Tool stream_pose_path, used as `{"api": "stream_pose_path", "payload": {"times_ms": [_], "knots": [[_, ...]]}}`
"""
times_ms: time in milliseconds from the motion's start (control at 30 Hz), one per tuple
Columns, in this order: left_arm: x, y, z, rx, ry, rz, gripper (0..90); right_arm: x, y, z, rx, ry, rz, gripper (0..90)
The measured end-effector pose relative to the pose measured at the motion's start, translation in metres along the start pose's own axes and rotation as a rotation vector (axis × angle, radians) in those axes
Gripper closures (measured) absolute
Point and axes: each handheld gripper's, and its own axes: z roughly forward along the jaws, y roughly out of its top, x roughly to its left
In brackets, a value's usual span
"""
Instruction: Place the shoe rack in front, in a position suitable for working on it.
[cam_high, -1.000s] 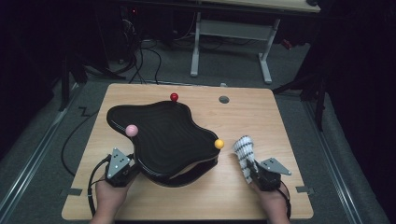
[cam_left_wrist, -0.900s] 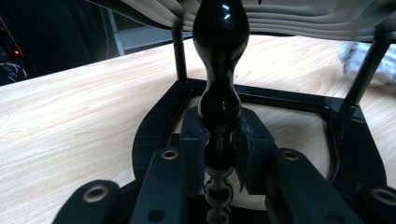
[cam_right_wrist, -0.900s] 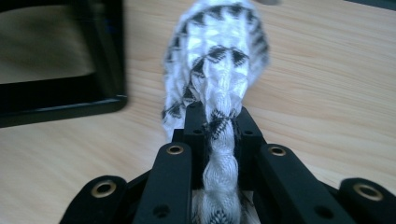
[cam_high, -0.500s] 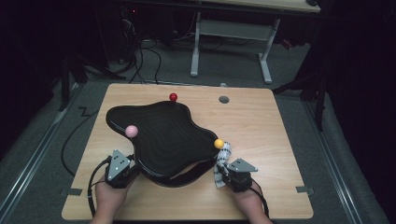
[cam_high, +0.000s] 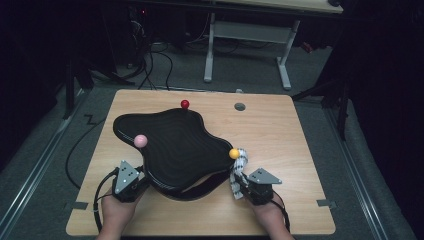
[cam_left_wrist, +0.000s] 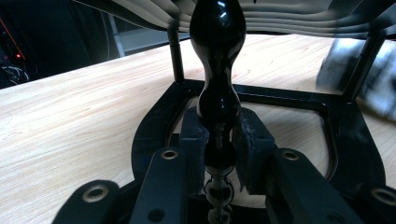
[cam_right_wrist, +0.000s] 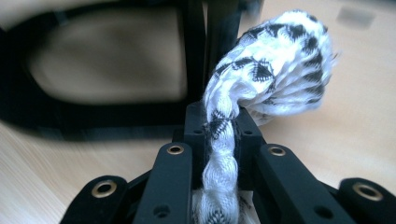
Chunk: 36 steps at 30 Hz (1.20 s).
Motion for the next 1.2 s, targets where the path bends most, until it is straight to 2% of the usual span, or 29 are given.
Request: {"api": "stream_pose_path", "payload": {"times_ms": [33, 100, 167, 233, 267, 333, 367, 433, 500, 567, 600, 667, 767, 933, 1067, 1200], "knots": [[0.0, 0.0, 0.0, -0.002, 0.0, -0.002, 74.5, 0.0, 0.005, -0.006, -0.035, 0.001, 0.004, 80.6], [0.0, -0.001, 0.0, -0.006, -0.003, -0.006, 74.5, 0.002, 0.008, -0.01, -0.047, 0.003, -0.005, 80.6], [0.001, -0.001, 0.0, -0.008, -0.005, -0.009, 74.5, 0.002, 0.0, -0.003, -0.01, 0.003, -0.016, 80.6], [0.001, -0.001, 0.0, -0.007, -0.005, -0.01, 74.4, 0.001, -0.012, 0.009, 0.065, 0.007, -0.016, 80.6], [0.001, -0.001, 0.0, -0.006, -0.004, -0.01, 74.4, 0.0, -0.014, 0.01, 0.071, 0.008, -0.017, 80.6], [0.001, -0.001, 0.0, -0.006, -0.004, -0.009, 74.4, -0.001, -0.01, 0.008, 0.06, 0.007, -0.012, 80.5], [0.001, -0.001, 0.0, -0.007, -0.004, -0.012, 74.5, -0.002, 0.004, -0.004, -0.027, -0.002, 0.004, 80.5], [0.001, -0.001, 0.0, -0.009, -0.006, -0.014, 74.4, -0.001, 0.007, -0.008, -0.044, -0.003, 0.005, 80.4], [0.001, -0.001, 0.0, -0.009, -0.006, -0.014, 74.4, 0.0, 0.001, -0.002, -0.016, 0.003, -0.008, 80.4], [0.001, -0.001, 0.0, -0.008, -0.006, -0.016, 74.4, 0.0, -0.012, 0.01, 0.064, 0.019, -0.011, 80.5], [0.001, -0.001, 0.0, -0.008, -0.007, -0.016, 74.4, 0.0, -0.017, 0.015, 0.084, 0.027, -0.015, 80.5], [0.001, -0.002, 0.0, -0.012, -0.01, -0.018, 74.4, -0.002, -0.013, 0.013, 0.078, 0.031, -0.002, 80.5], [0.003, -0.003, 0.0, -0.02, -0.021, -0.026, 74.5, -0.006, -0.007, 0.006, 0.042, 0.01, -0.003, 80.5], [0.002, -0.004, 0.0, -0.025, -0.016, -0.043, 74.5, -0.02, 0.002, 0.003, -0.013, -0.057, 0.022, 80.3], [0.001, -0.005, -0.001, -0.031, -0.012, -0.067, 74.5, -0.027, 0.009, 0.02, -0.019, -0.088, 0.019, 80.1], [0.001, -0.001, 0.0, -0.002, -0.003, -0.042, 74.5, -0.031, 0.012, 0.039, 0.001, -0.084, 0.023, 80.2]]}}
